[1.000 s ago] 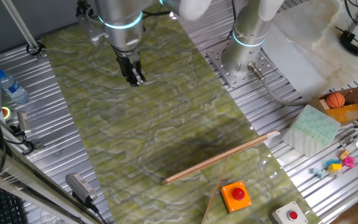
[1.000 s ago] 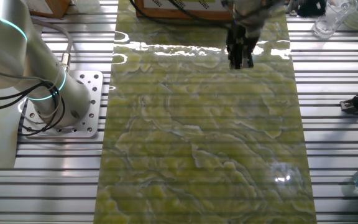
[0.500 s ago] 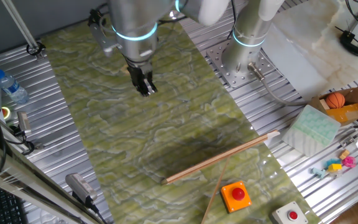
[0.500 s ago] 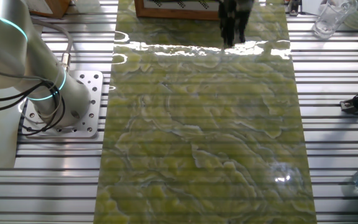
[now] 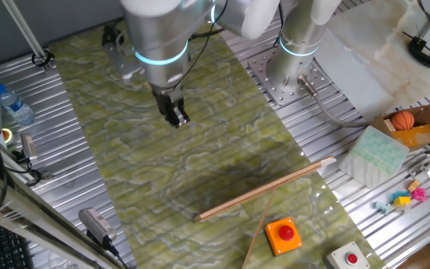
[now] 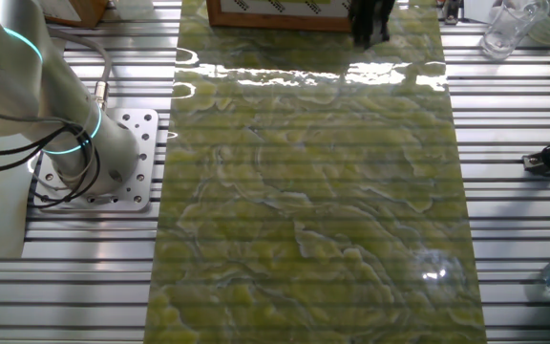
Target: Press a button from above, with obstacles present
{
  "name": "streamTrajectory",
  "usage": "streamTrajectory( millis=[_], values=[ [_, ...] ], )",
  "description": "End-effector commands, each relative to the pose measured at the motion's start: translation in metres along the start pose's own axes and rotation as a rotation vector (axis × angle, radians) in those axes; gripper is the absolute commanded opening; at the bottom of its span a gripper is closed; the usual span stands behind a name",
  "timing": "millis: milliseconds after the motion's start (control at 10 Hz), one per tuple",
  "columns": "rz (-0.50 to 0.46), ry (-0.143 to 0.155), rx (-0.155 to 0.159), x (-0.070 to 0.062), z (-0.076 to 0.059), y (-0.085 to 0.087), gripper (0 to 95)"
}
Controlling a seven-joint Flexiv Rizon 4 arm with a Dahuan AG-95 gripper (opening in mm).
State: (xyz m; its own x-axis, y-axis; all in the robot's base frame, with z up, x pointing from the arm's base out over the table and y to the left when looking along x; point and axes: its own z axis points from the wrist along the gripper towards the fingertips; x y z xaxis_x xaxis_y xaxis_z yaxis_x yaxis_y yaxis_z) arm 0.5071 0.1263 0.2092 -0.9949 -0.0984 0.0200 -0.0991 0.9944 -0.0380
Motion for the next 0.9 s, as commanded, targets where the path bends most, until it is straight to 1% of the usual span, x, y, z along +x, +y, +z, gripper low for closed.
streamTrajectory(
  millis=[100,500,700,800,900],
  values=[
    [-0.017,0.012,0.021,-0.0031,-0.0043,0.0054,0.0],
    [-0.001,0.026,0.025,-0.0047,-0.0056,0.0082,0.0],
    [-0.001,0.024,0.022,-0.0046,-0.0059,0.0083,0.0],
    [-0.022,0.022,0.022,-0.0046,-0.0059,0.0083,0.0],
    [-0.006,0.008,0.025,-0.0046,-0.0059,0.0083,0.0]
  ],
)
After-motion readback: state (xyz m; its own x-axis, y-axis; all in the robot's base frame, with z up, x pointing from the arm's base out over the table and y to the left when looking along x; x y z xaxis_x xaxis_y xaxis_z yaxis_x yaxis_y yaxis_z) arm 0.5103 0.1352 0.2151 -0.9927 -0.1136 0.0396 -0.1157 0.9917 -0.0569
